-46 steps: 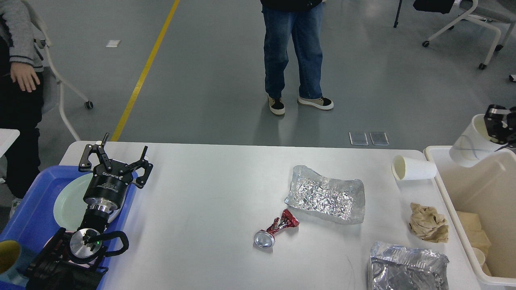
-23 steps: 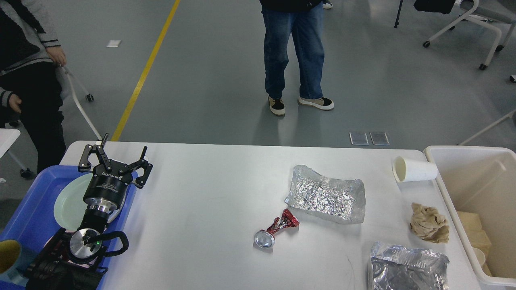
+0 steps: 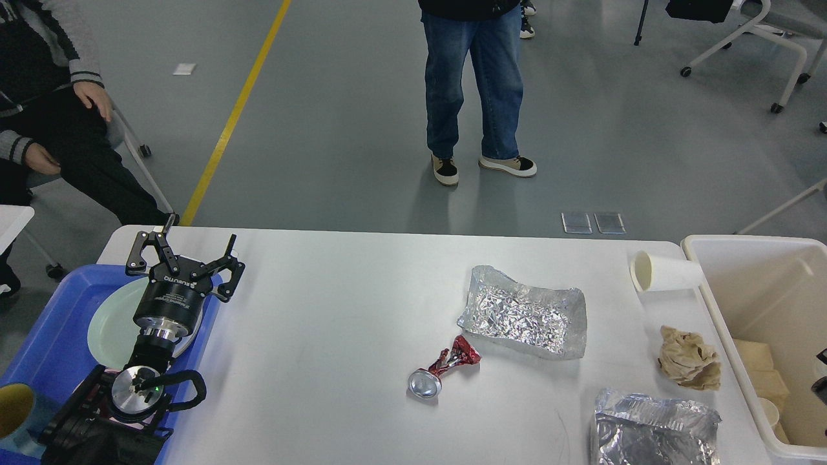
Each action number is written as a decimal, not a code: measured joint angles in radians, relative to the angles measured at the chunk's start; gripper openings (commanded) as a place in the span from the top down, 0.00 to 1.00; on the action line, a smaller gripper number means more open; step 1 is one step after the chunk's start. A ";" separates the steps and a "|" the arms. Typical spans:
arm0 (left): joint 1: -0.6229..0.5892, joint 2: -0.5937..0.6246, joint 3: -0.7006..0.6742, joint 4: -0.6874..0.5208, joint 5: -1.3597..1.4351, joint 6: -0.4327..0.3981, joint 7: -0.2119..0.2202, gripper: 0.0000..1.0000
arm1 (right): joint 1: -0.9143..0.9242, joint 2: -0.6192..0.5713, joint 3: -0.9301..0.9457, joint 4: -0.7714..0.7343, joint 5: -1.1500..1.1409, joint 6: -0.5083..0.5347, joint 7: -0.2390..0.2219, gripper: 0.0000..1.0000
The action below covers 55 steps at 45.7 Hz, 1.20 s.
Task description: Tidy desktop
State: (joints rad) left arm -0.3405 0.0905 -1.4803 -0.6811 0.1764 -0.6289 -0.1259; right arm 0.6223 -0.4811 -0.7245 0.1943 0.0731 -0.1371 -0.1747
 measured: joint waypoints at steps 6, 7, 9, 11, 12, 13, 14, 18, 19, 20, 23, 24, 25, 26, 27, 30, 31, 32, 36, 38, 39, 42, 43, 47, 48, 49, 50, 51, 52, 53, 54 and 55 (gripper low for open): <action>0.000 0.000 0.000 0.000 0.000 0.000 0.000 0.04 | -0.048 0.051 0.018 -0.021 0.000 -0.062 0.000 1.00; 0.000 0.000 0.000 0.000 0.000 0.000 0.000 0.04 | -0.054 0.058 0.018 -0.025 0.001 -0.068 0.000 1.00; 0.000 0.000 0.000 0.000 0.000 0.000 0.000 0.04 | -0.063 0.070 0.018 -0.033 0.000 -0.077 0.000 1.00; 0.000 0.000 0.000 0.000 0.000 0.000 0.000 0.04 | -0.068 0.077 0.018 -0.037 0.000 -0.082 0.000 1.00; 0.000 0.000 0.000 0.000 0.000 0.000 0.000 0.04 | -0.070 0.079 0.017 -0.039 0.001 -0.083 0.000 1.00; 0.000 0.000 0.000 0.000 0.000 0.000 0.000 0.04 | -0.071 0.081 0.017 -0.040 0.001 -0.084 0.000 1.00; 0.000 0.000 0.000 0.000 0.000 0.000 0.000 0.04 | -0.072 0.082 0.016 -0.041 0.001 -0.084 0.000 1.00; 0.000 0.000 0.000 0.000 0.000 0.000 0.000 0.04 | -0.075 0.092 0.013 -0.043 0.001 -0.086 -0.001 1.00; 0.000 0.000 0.000 0.000 0.000 0.000 0.000 0.04 | -0.076 0.096 0.013 -0.043 0.001 -0.087 -0.001 1.00; 0.000 0.000 0.000 0.000 0.000 0.000 0.000 0.04 | -0.077 0.099 0.013 -0.044 0.002 -0.087 -0.001 1.00; 0.000 0.000 0.000 0.000 0.000 0.000 0.000 0.04 | -0.083 0.107 0.013 -0.044 0.002 -0.088 -0.001 1.00; 0.000 0.000 0.000 0.000 0.000 0.000 0.000 0.04 | -0.085 0.109 0.013 -0.045 0.002 -0.088 -0.001 1.00; 0.000 0.000 0.000 0.000 0.000 0.000 0.000 0.04 | -0.086 0.110 0.012 -0.045 0.002 -0.088 -0.002 1.00; 0.000 0.000 0.000 0.000 0.000 0.000 0.000 0.04 | -0.088 0.112 0.012 -0.045 0.002 -0.088 -0.002 1.00; 0.000 0.000 0.000 0.000 0.000 0.000 0.000 0.04 | -0.089 0.113 0.012 -0.045 0.002 -0.088 -0.002 1.00; 0.000 0.000 0.000 0.000 0.000 0.000 0.000 0.04 | -0.092 0.117 0.010 -0.045 0.002 -0.088 -0.002 1.00; 0.000 0.000 0.000 0.000 0.000 0.000 0.000 0.04 | -0.092 0.118 0.010 -0.045 0.002 -0.088 -0.002 0.98; 0.000 0.000 0.000 0.000 0.000 0.000 0.000 0.04 | -0.094 0.119 0.009 -0.045 0.002 -0.088 -0.002 0.85; 0.000 0.000 0.000 0.000 0.000 0.000 0.000 0.04 | -0.100 0.120 0.006 -0.045 0.002 -0.088 -0.002 0.01; 0.000 0.000 0.000 0.000 0.000 0.000 0.000 0.04 | -0.101 0.119 0.005 -0.044 0.002 -0.090 -0.002 0.00; 0.000 0.000 0.000 0.000 0.000 0.000 0.000 0.04 | -0.101 0.116 0.005 -0.043 0.002 -0.091 -0.002 0.00; 0.000 0.000 0.000 0.000 0.000 0.000 0.000 0.04 | -0.100 0.108 0.005 -0.040 0.002 -0.093 -0.002 0.00; 0.000 0.000 0.000 0.000 0.000 0.000 0.000 0.04 | -0.100 0.107 0.005 -0.038 0.002 -0.093 -0.002 0.00; 0.000 0.000 0.000 0.000 0.000 0.000 0.000 0.04 | -0.097 0.105 0.005 -0.032 0.002 -0.093 -0.002 0.00; 0.000 0.000 0.000 0.000 0.000 0.000 0.000 0.04 | -0.095 0.104 0.004 -0.031 0.002 -0.093 -0.002 0.00; 0.000 0.000 0.000 0.000 0.000 0.000 0.000 0.04 | -0.094 0.104 0.004 -0.031 0.002 -0.093 -0.002 0.00; 0.000 0.000 0.000 0.000 0.000 0.000 0.000 0.04 | -0.093 0.103 0.004 -0.031 0.002 -0.092 -0.003 0.00; 0.000 0.000 0.000 0.000 0.000 0.000 0.000 0.04 | -0.093 0.103 0.004 -0.031 0.002 -0.092 -0.003 0.00; 0.000 0.000 0.000 0.000 0.000 0.000 0.000 0.04 | -0.092 0.103 0.004 -0.030 0.002 -0.092 -0.003 0.00; 0.000 0.000 0.000 0.000 0.000 0.000 0.000 0.04 | -0.091 0.102 0.004 -0.030 0.002 -0.092 -0.003 0.00; 0.000 0.000 0.000 0.000 0.000 0.000 0.000 0.04 | -0.091 0.102 0.004 -0.030 0.002 -0.092 -0.003 0.00; 0.000 0.000 0.000 0.000 0.000 0.000 0.000 0.04 | -0.090 0.102 0.004 -0.030 0.002 -0.091 -0.003 0.00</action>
State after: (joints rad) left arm -0.3406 0.0905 -1.4803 -0.6811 0.1764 -0.6289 -0.1262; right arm 0.5322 -0.3788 -0.7209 0.1642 0.0751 -0.2285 -0.1780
